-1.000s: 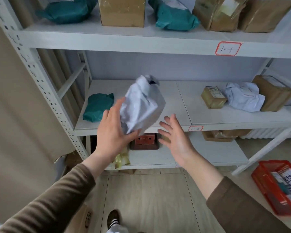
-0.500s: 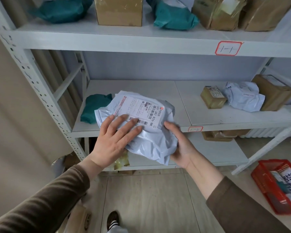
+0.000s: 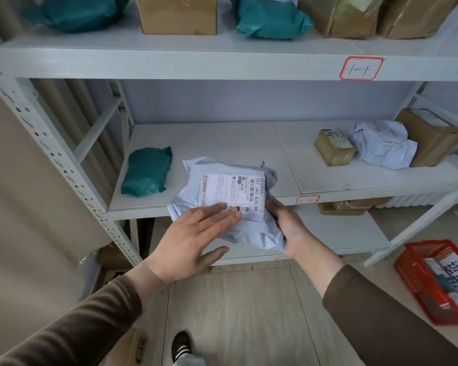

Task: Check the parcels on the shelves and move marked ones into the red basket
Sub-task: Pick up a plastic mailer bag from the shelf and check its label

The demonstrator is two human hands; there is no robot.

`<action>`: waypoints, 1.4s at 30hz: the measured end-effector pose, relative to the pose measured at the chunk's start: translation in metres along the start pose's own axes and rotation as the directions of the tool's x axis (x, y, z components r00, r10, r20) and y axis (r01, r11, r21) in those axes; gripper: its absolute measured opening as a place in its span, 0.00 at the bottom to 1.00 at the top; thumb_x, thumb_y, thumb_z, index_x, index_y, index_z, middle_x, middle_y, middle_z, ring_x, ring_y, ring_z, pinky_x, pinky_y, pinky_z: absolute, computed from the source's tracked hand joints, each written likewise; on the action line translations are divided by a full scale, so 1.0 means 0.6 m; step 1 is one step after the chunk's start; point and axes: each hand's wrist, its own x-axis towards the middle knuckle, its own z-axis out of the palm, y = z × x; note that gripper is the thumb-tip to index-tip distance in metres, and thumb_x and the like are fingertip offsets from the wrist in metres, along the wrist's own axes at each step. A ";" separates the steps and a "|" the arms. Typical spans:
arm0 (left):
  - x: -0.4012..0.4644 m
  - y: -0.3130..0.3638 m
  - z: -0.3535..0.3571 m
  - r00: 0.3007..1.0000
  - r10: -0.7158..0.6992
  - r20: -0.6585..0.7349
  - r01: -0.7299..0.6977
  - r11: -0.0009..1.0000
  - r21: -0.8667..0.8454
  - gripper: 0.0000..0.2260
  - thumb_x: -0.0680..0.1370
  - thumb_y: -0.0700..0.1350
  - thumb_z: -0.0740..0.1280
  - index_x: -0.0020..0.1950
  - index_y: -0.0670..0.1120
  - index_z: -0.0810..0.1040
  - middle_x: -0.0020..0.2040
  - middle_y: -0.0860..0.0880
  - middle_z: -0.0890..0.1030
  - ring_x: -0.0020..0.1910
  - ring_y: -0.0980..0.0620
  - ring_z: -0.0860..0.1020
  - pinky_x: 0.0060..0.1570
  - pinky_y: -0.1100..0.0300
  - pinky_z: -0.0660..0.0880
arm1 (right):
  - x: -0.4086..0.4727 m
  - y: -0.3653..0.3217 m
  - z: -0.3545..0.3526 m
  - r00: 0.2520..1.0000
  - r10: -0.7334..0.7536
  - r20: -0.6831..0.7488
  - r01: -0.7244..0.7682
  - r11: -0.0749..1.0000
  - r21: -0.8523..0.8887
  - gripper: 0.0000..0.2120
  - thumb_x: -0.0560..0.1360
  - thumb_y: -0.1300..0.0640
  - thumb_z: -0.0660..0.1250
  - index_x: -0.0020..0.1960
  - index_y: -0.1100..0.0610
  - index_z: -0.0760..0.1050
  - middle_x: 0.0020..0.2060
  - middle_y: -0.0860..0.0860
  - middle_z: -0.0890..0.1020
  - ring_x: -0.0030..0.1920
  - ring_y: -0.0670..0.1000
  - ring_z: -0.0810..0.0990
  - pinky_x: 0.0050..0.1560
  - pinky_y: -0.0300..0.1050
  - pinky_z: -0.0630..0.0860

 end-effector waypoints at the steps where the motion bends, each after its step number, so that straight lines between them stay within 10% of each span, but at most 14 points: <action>1: 0.003 -0.001 -0.004 0.999 -0.012 0.044 0.015 0.997 -0.077 0.31 0.82 0.52 0.69 0.83 0.48 0.64 0.78 0.51 0.74 0.78 0.49 0.70 0.69 0.47 0.75 | 0.005 -0.005 -0.009 1.000 -0.003 -0.025 0.002 0.999 -0.042 0.16 0.84 0.55 0.64 0.70 0.55 0.78 0.63 0.60 0.85 0.61 0.61 0.84 0.60 0.57 0.81; 6: 0.041 -0.012 -0.038 0.993 0.095 0.069 -0.079 0.974 -0.214 0.32 0.83 0.40 0.65 0.84 0.49 0.56 0.78 0.49 0.73 0.78 0.49 0.71 0.82 0.45 0.60 | 0.024 -0.043 -0.027 0.998 -0.003 -0.068 -0.018 0.955 -0.296 0.11 0.83 0.59 0.67 0.63 0.58 0.82 0.59 0.62 0.86 0.55 0.59 0.86 0.63 0.59 0.80; 10: 0.080 -0.082 -0.077 0.909 -0.383 0.165 0.413 0.882 -0.226 0.45 0.76 0.59 0.73 0.83 0.66 0.46 0.85 0.52 0.56 0.85 0.51 0.52 0.83 0.40 0.45 | 0.033 -0.094 0.002 0.996 0.004 0.093 0.044 0.865 -0.500 0.10 0.85 0.62 0.61 0.62 0.60 0.80 0.51 0.55 0.88 0.47 0.51 0.87 0.49 0.42 0.84; 14: 0.075 -0.120 -0.080 0.557 -0.344 0.756 0.824 0.342 -0.451 0.48 0.75 0.55 0.76 0.83 0.69 0.45 0.83 0.55 0.61 0.80 0.52 0.62 0.75 0.51 0.62 | 0.051 -0.145 0.053 0.976 0.044 0.212 0.124 0.690 -0.714 0.12 0.86 0.63 0.60 0.64 0.59 0.79 0.49 0.48 0.86 0.44 0.42 0.86 0.47 0.32 0.81; 18: 0.041 -0.117 -0.039 0.547 -0.348 0.761 0.804 -0.033 -0.594 0.30 0.78 0.51 0.74 0.77 0.59 0.67 0.68 0.49 0.83 0.65 0.46 0.83 0.65 0.45 0.79 | 0.103 -0.178 0.069 0.982 -0.010 0.188 0.150 0.647 -0.748 0.09 0.83 0.54 0.68 0.59 0.53 0.84 0.52 0.50 0.89 0.52 0.49 0.88 0.57 0.44 0.83; 22: 0.008 -0.160 0.031 0.425 -0.566 0.706 0.667 -0.332 -0.667 0.35 0.74 0.57 0.78 0.77 0.54 0.68 0.64 0.46 0.85 0.63 0.43 0.84 0.69 0.41 0.76 | 0.150 -0.147 0.044 0.922 -0.303 -0.243 0.162 0.869 -0.467 0.16 0.84 0.47 0.63 0.67 0.55 0.75 0.66 0.57 0.82 0.49 0.53 0.83 0.51 0.48 0.77; 25: 0.024 -0.188 0.070 0.280 -0.661 0.696 0.459 -0.545 -0.702 0.31 0.75 0.53 0.78 0.74 0.51 0.69 0.63 0.44 0.86 0.60 0.42 0.85 0.66 0.40 0.79 | 0.156 -0.052 0.054 0.978 -0.095 -0.186 0.009 0.909 -0.416 0.21 0.82 0.40 0.63 0.70 0.50 0.69 0.68 0.55 0.78 0.57 0.54 0.80 0.57 0.54 0.78; 29: 0.081 -0.227 0.097 0.192 -0.722 0.665 0.443 -0.541 -0.715 0.26 0.76 0.53 0.77 0.68 0.50 0.68 0.62 0.44 0.84 0.59 0.43 0.84 0.64 0.42 0.80 | 0.185 0.016 0.100 0.995 0.088 -0.041 -0.097 0.891 -0.444 0.29 0.78 0.37 0.68 0.73 0.49 0.66 0.62 0.50 0.76 0.66 0.56 0.77 0.64 0.62 0.78; 33: 0.119 -0.286 0.118 0.198 -0.732 0.651 0.495 -0.498 -0.711 0.24 0.79 0.50 0.75 0.70 0.47 0.69 0.63 0.45 0.81 0.56 0.46 0.83 0.64 0.47 0.79 | 0.253 0.006 0.136 0.995 0.011 -0.102 -0.044 0.945 -0.324 0.19 0.82 0.49 0.68 0.70 0.55 0.69 0.51 0.50 0.76 0.51 0.50 0.77 0.62 0.54 0.79; 37: 0.142 -0.342 0.136 0.147 -0.740 0.656 0.640 -0.434 -0.634 0.09 0.82 0.45 0.70 0.60 0.46 0.75 0.47 0.49 0.78 0.41 0.56 0.76 0.37 0.68 0.75 | 0.331 -0.007 0.152 0.982 -0.036 -0.187 -0.020 0.958 -0.286 0.16 0.83 0.55 0.66 0.70 0.57 0.71 0.50 0.49 0.76 0.44 0.46 0.75 0.67 0.53 0.77; 42: 0.167 -0.403 0.165 0.183 -0.750 0.636 0.755 -0.308 -0.580 0.16 0.84 0.39 0.66 0.73 0.45 0.74 0.59 0.47 0.78 0.44 0.53 0.76 0.49 0.60 0.77 | 0.419 -0.003 0.163 0.956 -0.109 -0.272 0.016 0.946 -0.323 0.13 0.83 0.60 0.66 0.67 0.61 0.75 0.56 0.57 0.80 0.43 0.48 0.79 0.41 0.40 0.77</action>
